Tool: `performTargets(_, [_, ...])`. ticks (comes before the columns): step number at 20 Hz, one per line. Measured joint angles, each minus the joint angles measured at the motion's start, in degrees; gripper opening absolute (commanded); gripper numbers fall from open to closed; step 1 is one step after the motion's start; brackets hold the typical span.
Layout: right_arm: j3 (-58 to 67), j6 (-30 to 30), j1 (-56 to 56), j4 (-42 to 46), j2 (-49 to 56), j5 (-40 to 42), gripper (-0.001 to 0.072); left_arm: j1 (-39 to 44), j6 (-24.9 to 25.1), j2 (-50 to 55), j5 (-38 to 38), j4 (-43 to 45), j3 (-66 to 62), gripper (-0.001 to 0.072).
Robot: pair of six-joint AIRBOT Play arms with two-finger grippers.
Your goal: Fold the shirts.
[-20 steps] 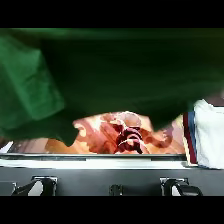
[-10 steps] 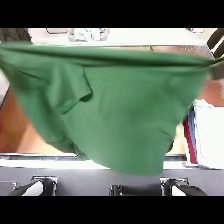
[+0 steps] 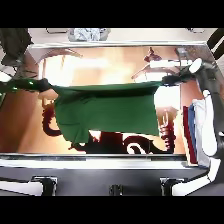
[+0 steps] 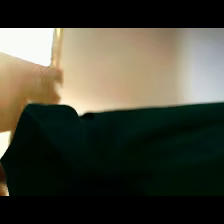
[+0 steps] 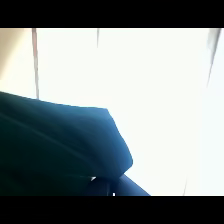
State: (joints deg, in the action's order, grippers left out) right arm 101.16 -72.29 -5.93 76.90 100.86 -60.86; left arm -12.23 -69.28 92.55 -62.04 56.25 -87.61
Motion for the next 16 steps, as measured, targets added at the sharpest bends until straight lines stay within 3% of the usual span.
performTargets(1, [-0.02,-0.22,0.00,-1.95,1.44,0.63,0.0042,0.79,0.46,1.70,0.46,-0.13,0.09,0.0044])
performTargets(2, [-0.02,-0.42,0.02,-3.50,2.60,1.11,0.0089,1.49,0.76,3.15,0.79,-0.46,0.11,0.0180])
performTargets(3, [-0.04,-0.68,0.09,-4.70,3.56,1.51,0.0311,2.10,0.68,4.24,0.90,-0.42,0.22,0.0402])
performTargets(4, [0.02,-0.72,0.04,-5.42,4.11,1.55,0.0651,2.56,-0.11,5.01,0.81,-0.48,0.07,0.0486])
performTargets(5, [0.42,-0.76,-0.15,-6.14,4.24,1.38,0.0683,2.58,-0.52,5.44,0.37,-0.63,-0.59,0.0487])
performTargets(6, [0.98,-0.04,-0.57,-6.51,3.89,0.37,0.0605,2.23,-1.55,5.86,-0.79,-0.52,-1.60,0.0487])
performTargets(8, [1.79,3.19,-2.12,-6.40,2.12,-3.87,0.0542,0.39,-3.78,6.29,-5.33,0.17,-4.22,0.0488])
performTargets(13, [0.02,9.88,-7.34,-2.10,-2.71,-22.75,0.0542,-5.22,-7.91,5.66,-20.79,2.86,-0.15,0.0485])
performTargets(16, [-6.47,12.48,-8.15,-0.44,-5.70,-30.38,0.0544,-6.27,-7.19,2.14,-20.61,3.91,12.24,0.0458])
